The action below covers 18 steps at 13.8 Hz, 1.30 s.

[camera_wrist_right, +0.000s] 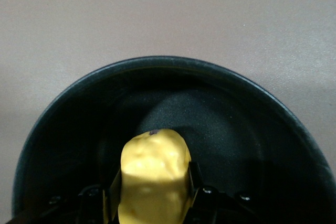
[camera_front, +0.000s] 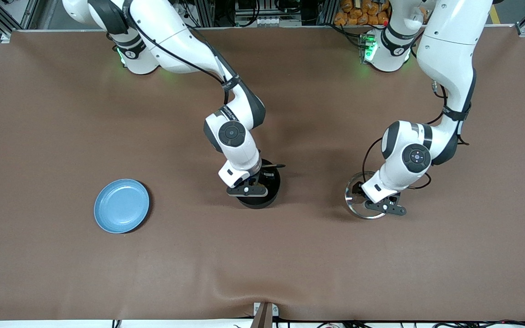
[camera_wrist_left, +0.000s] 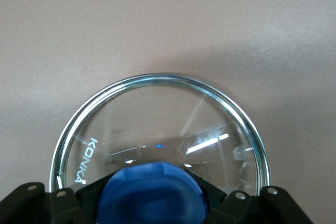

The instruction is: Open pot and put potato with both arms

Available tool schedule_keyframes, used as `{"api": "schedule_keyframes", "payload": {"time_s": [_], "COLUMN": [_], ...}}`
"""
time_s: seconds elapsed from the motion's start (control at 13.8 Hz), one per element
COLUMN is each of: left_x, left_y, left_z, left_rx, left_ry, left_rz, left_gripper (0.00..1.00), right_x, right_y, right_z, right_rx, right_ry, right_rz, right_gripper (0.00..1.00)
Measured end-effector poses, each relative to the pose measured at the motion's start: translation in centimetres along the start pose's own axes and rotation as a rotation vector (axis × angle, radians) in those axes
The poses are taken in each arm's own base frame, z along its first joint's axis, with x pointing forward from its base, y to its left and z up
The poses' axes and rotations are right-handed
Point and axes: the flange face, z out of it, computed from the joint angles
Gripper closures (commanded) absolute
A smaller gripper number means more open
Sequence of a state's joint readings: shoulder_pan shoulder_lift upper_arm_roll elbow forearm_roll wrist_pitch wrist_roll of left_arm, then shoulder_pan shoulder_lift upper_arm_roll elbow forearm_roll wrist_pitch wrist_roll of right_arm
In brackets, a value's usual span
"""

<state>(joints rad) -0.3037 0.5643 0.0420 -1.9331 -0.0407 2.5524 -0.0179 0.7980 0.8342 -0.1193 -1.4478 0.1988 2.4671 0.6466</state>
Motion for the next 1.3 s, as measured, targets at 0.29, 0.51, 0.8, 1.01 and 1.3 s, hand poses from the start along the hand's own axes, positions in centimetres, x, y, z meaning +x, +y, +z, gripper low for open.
{"api": "schedule_keyframes", "payload": {"time_s": [0.29, 0.51, 0.8, 1.01, 1.3], "left_x": [0.1, 0.7, 1.7, 0.8, -0.7], "left_y": [0.0, 0.2, 0.5, 0.2, -0.3], "left_z": [-0.7, -2.8, -13.7, -23.0, -29.9], "left_rx": [-0.001, -0.005, -0.017, -0.023, -0.008], "left_ry": [0.017, 0.049, 0.013, -0.069, -0.124], "left_rz": [0.001, 0.003, 0.007, 0.007, 0.012], "left_gripper": [0.00, 0.00, 0.00, 0.00, 0.00], "right_x": [0.2, 0.8, 3.2, 5.2, 8.7], "right_y": [0.2, 0.5, 1.4, 2.2, 6.2], "right_z": [0.0, -0.3, -3.5, -9.2, -17.1], "right_rx": [-0.003, -0.005, -0.034, -0.046, -0.077], "right_ry": [0.003, 0.014, 0.019, 0.024, 0.050], "right_rz": [0.008, 0.013, 0.034, 0.058, 0.064], "right_gripper": [0.00, 0.00, 0.00, 0.00, 0.00]}}
